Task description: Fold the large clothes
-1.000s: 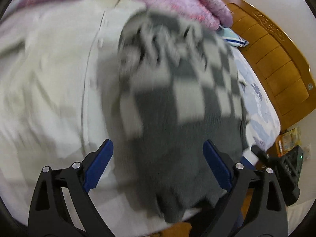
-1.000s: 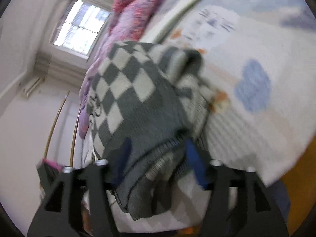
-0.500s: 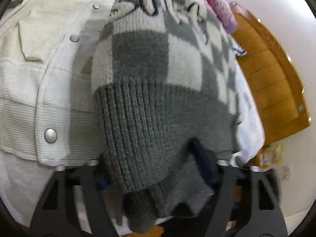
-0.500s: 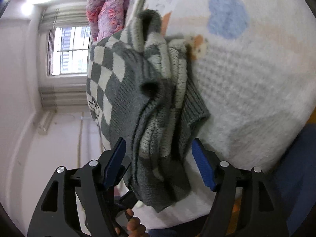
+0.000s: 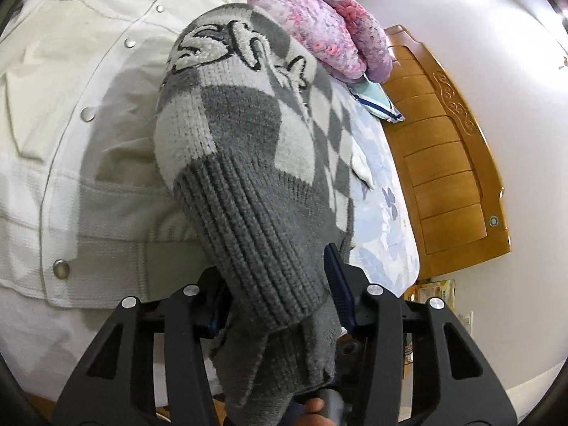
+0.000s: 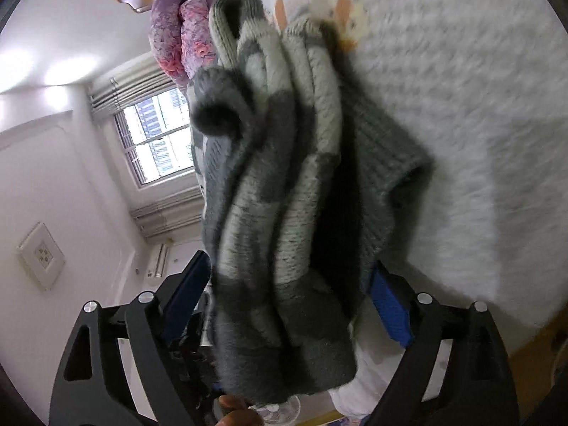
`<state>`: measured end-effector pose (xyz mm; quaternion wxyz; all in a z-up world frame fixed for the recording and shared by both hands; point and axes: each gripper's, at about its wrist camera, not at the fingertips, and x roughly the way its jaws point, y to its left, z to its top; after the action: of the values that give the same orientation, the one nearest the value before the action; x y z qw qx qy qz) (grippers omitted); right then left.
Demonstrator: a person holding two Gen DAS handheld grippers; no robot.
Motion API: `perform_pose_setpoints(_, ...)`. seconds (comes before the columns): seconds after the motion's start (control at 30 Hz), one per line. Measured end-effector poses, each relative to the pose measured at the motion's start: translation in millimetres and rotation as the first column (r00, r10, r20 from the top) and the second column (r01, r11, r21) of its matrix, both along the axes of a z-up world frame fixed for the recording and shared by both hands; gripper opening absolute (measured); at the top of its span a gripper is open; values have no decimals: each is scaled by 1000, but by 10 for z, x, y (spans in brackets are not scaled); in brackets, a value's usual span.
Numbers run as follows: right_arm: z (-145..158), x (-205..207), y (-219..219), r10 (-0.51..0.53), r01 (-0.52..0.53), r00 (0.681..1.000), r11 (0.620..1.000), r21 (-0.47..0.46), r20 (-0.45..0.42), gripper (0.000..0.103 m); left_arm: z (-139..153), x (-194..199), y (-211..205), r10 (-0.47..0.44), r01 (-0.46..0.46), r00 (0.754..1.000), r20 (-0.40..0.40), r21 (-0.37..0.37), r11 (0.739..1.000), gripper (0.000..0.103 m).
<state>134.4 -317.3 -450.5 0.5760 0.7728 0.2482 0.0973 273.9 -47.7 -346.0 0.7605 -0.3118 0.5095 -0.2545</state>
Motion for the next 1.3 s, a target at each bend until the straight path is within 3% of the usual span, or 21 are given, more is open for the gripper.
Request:
perform_pose_setpoints(0.2, -113, 148, 32, -77, 63, 993, 988, 141, 94, 86, 37, 20, -6, -11, 11, 1000, -5, -5, 1000, 47)
perform_pose_setpoints(0.43, -97, 425, -161, -96, 91, 994, 992, 89, 56, 87, -118, 24, 42, -37, 38, 999, -31, 18, 999, 48)
perform_pose_setpoints(0.5, -35, 481, -179, -60, 59, 997, 998, 22, 40, 77, -189, 37, 64, -42, 43, 998, -54, 21, 999, 50)
perform_pose_setpoints(0.57, 0, 483, -220, -9, 10, 1000, 998, -56, 16, 42, -276, 40, 111, -52, 54, 996, -78, 24, 998, 53)
perform_pose_setpoints(0.63, 36, 444, -273, 13, -11, 1000, 996, -87, 27, 34, -334, 31, 142, -75, 79, 993, -92, 35, 996, 60)
perform_pose_setpoints(0.7, 181, 472, -346, 49, -44, 999, 982, -186, 23, 31, -355, 10, 203, -88, 92, 993, -83, 49, 995, 72)
perform_pose_setpoints(0.83, 464, 503, -399, 106, -96, 994, 929, -356, 9, 29, -291, 36, 388, -51, 54, 998, -38, 93, 994, 85)
perform_pose_setpoints(0.9, 546, 492, -338, 118, -108, 993, 908, -406, 1, 29, -217, 165, 492, -19, 18, 1000, 6, 140, 990, 85)
perform_pose_setpoints(1.0, 651, 512, -350, 139, -127, 990, 876, -466, -9, 29, -177, 452, 552, 23, -23, 1000, 8, 129, 991, 87)
perform_pose_setpoints(1.07, 696, 553, -330, 153, -143, 988, 862, -486, -20, 29, -193, 746, 478, 29, -32, 999, 19, 187, 982, 87)
perform_pose_setpoints(1.13, 761, 580, -213, 167, -157, 986, 848, -506, -27, 29, -253, 984, 432, 31, -32, 999, 8, 185, 982, 87)
perform_pose_setpoints(1.17, 820, 613, -210, 177, -168, 984, 829, -533, -35, 29, -276, 1093, 419, 34, -35, 999, 8, 164, 986, 86)
perform_pose_setpoints(1.3, 1008, 802, -174, 187, -168, 982, 742, -649, -41, 27, -151, 1132, 274, -4, -18, 996, 93, 236, 971, 74)
